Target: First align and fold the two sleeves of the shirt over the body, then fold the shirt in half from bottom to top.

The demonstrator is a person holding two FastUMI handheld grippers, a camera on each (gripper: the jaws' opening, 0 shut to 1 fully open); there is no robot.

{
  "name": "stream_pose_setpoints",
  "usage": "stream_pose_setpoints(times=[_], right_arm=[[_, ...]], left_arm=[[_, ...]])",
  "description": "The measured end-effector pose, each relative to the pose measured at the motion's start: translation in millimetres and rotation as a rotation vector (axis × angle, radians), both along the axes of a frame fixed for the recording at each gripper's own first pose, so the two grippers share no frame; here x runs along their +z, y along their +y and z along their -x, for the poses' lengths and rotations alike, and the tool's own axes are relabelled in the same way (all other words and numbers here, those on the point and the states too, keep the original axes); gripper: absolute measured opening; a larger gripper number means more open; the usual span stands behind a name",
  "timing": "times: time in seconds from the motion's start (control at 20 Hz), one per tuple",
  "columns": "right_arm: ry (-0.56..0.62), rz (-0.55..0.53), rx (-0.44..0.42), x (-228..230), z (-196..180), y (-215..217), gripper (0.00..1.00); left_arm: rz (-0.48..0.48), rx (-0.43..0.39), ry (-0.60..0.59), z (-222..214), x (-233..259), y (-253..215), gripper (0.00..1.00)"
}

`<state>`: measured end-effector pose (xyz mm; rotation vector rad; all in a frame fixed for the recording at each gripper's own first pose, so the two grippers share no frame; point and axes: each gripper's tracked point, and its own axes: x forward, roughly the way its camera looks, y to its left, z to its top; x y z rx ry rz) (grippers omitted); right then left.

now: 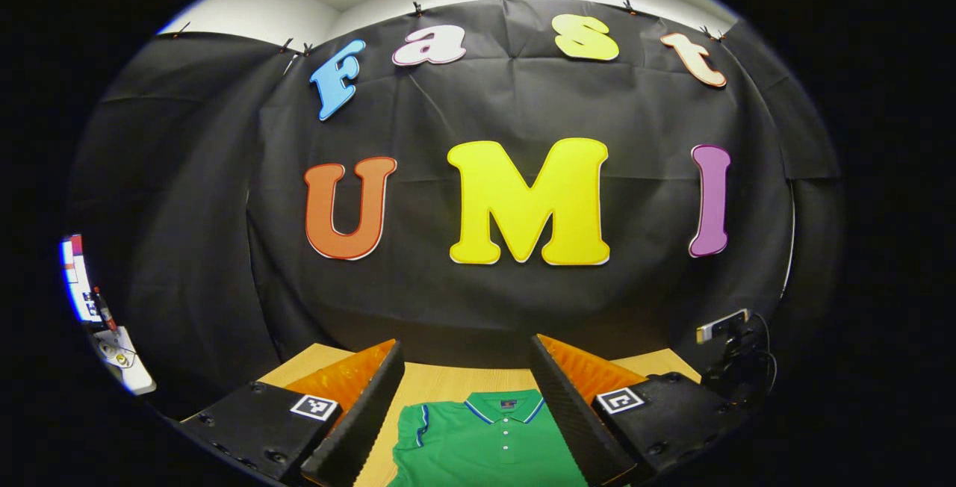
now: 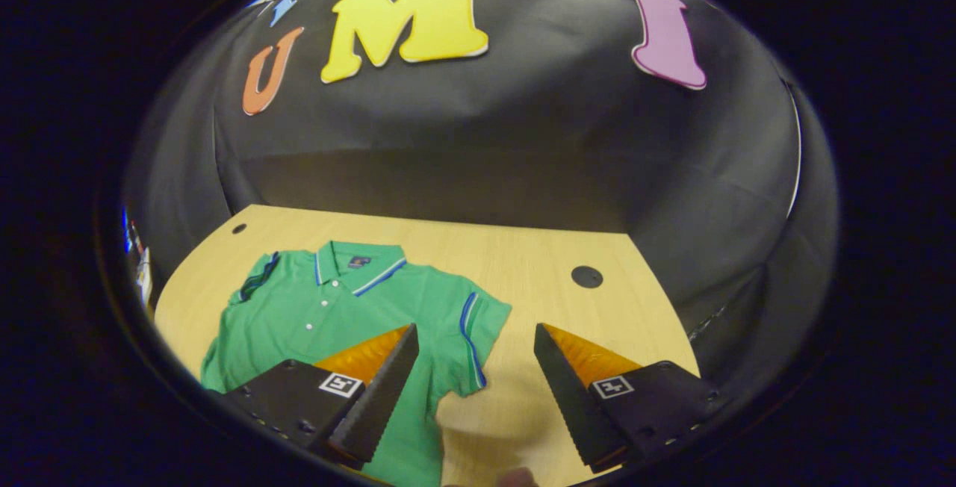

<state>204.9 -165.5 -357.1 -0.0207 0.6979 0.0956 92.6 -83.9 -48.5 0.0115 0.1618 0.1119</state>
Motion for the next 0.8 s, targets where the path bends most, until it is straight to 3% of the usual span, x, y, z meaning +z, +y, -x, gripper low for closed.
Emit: stream_pose_setpoints(times=[0.25,0.35,0.4,0.5,0.55,0.6,0.7,0.8], right_arm=[[0.123,-0.020,0.023,-60,-11,-1,0.95],[0.166,-0.035,0.022,-77,-12,-1,0.82],[0.181,-0.041,0.025,-84,-11,1,0.81],[0.205,-0.034,0.027,-92,-13,0,0.70],[0.217,-0.035,0.034,-96,-12,1,0.54],[0.213,-0.039,0.038,-94,-13,2,0.47],[0.223,-0.039,0.046,-95,-14,6,0.40],[0.230,-0.036,0.042,-96,-18,6,0.15]], left_arm=[[-0.017,0.031,0.032,-6,-10,-3,1.00],[-0.020,0.036,0.063,-4,-16,-4,1.00],[-0.020,0.038,0.071,-2,-18,-4,1.00],[-0.030,0.044,0.081,-2,-17,-2,1.00],[-0.038,0.044,0.083,-1,-17,-1,1.00],[-0.045,0.045,0.084,-2,-16,0,1.00],[-0.042,0.047,0.088,-2,-19,2,1.00],[-0.032,0.049,0.098,-3,-23,3,1.00]])
